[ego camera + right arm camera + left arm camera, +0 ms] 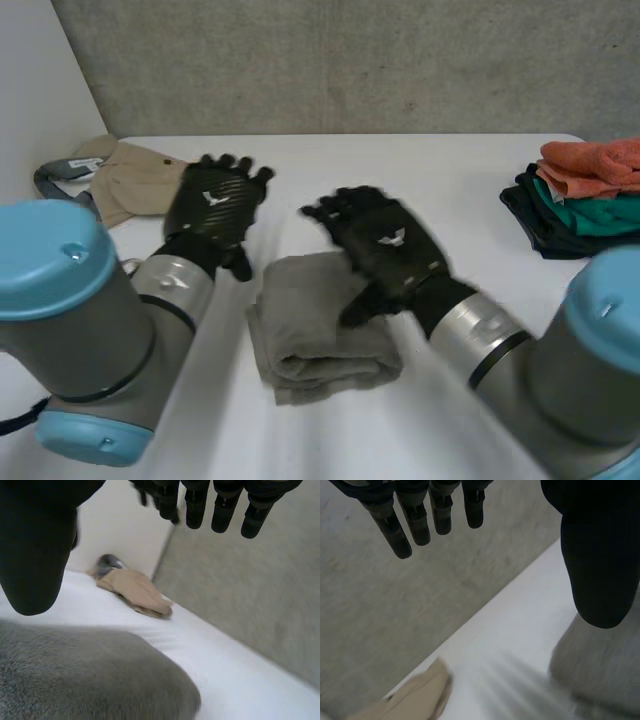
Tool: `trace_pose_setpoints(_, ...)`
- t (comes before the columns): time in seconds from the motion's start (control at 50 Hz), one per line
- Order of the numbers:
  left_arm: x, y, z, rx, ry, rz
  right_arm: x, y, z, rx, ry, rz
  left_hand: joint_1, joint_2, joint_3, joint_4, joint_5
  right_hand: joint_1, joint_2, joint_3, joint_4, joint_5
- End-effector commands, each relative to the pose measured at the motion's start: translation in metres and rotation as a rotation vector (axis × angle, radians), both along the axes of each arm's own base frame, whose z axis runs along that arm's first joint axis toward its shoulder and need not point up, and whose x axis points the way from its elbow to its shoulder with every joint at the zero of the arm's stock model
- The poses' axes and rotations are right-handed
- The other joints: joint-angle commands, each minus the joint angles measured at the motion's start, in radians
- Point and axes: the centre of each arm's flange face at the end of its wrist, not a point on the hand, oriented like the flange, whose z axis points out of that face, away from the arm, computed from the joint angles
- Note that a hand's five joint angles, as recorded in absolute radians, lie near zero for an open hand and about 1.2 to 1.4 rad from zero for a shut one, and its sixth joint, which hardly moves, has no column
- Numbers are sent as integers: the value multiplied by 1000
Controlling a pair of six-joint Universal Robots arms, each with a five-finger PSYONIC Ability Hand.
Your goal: Fold the laundry.
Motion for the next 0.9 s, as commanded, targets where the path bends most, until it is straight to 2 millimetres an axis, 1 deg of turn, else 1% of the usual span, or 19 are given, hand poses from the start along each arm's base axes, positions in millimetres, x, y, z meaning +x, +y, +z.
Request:
trace_pose_setpoints(0.02,-44,20,-15,56,49,-122,-25,-32,-9,235,49,-148,17,2,-3,5,-7,-53,-41,-40,-38,-47)
trace_pose_setpoints(0.04,-48,20,-20,64,45,-128,-23,-38,-14,256,67,-159,17,2,-3,5,-7,-53,-41,-40,-38,-47)
trace_pose_setpoints(0.06,-54,18,-31,84,31,-133,-23,-41,-16,262,76,-169,12,-4,-9,-1,-13,-53,-41,-40,-38,-47)
trace_pose_setpoints(0.1,-57,14,-43,104,10,-123,-21,-47,-21,275,91,-183,3,-13,-17,-10,-22,-53,-41,-40,-38,-47)
trace_pose_setpoints(0.14,-57,13,-59,136,-28,-95,-18,-55,-28,297,107,-196,-12,-28,-32,-25,-36,-53,-41,-40,-38,-47)
trace_pose_setpoints(0.2,-50,13,-72,176,-78,-48,-13,-63,-41,335,131,-189,-18,-34,-38,-31,-42,-53,-41,-40,-38,-47)
trace_pose_setpoints(0.26,-44,17,-80,205,-114,-21,-8,-65,-50,358,149,-179,-21,-37,-41,-34,-45,-53,-41,-40,-38,-47)
trace_pose_setpoints(0.32,-35,20,-86,239,-154,9,8,-52,-62,395,185,-111,-21,-37,-41,-34,-45,-53,-41,-40,-38,-47)
trace_pose_setpoints(0.36,-27,21,-92,265,-185,31,13,-48,-67,398,199,-90,-21,-37,-41,-34,-45,-53,-41,-40,-38,-47)
trace_pose_setpoints(0.38,-25,21,-93,273,-196,35,16,-46,-74,395,224,-76,-21,-37,-41,-34,-45,-53,-41,-40,-38,-47)
trace_pose_setpoints(0.46,-10,22,-102,316,-271,61,18,-44,-87,370,287,-59,-21,-37,-41,-34,-45,-53,-41,-40,-38,-47)
trace_pose_setpoints(0.58,-8,27,-104,310,-320,44,15,-46,-88,282,372,-63,-18,-34,-38,-31,-42,-53,-41,-40,-38,-47)
trace_pose_setpoints(0.66,-10,25,-93,283,-301,36,9,-50,-78,233,396,-118,-18,-34,-38,-31,-42,-53,-41,-40,-38,-47)
trace_pose_setpoints(0.74,-13,18,-61,211,-234,29,6,-47,-55,156,371,-147,-21,-37,-41,-34,-45,-53,-41,-40,-38,-47)
trace_pose_setpoints(0.76,-15,16,-54,196,-216,21,6,-42,-46,123,352,-145,-21,-37,-41,-34,-45,-53,-41,-40,-38,-47)
trace_pose_setpoints(0.78,-18,12,-41,167,-184,-1,5,-40,-43,103,346,-145,-21,-37,-41,-34,-45,-53,-41,-40,-38,-47)
trace_pose_setpoints(0.82,-20,7,-28,142,-150,-37,4,-32,-37,63,331,-140,-24,-40,-44,-37,-48,-53,-41,-40,-38,-47)
trace_pose_setpoints(0.84,-22,5,-22,130,-133,-60,3,-22,-34,23,320,-123,-24,-40,-44,-37,-48,-53,-41,-40,-38,-47)
trace_pose_setpoints(0.9,-27,-3,-2,92,-78,-176,4,-2,-40,-22,323,-88,-24,-40,-44,-37,-48,-53,-41,-40,-38,-47)
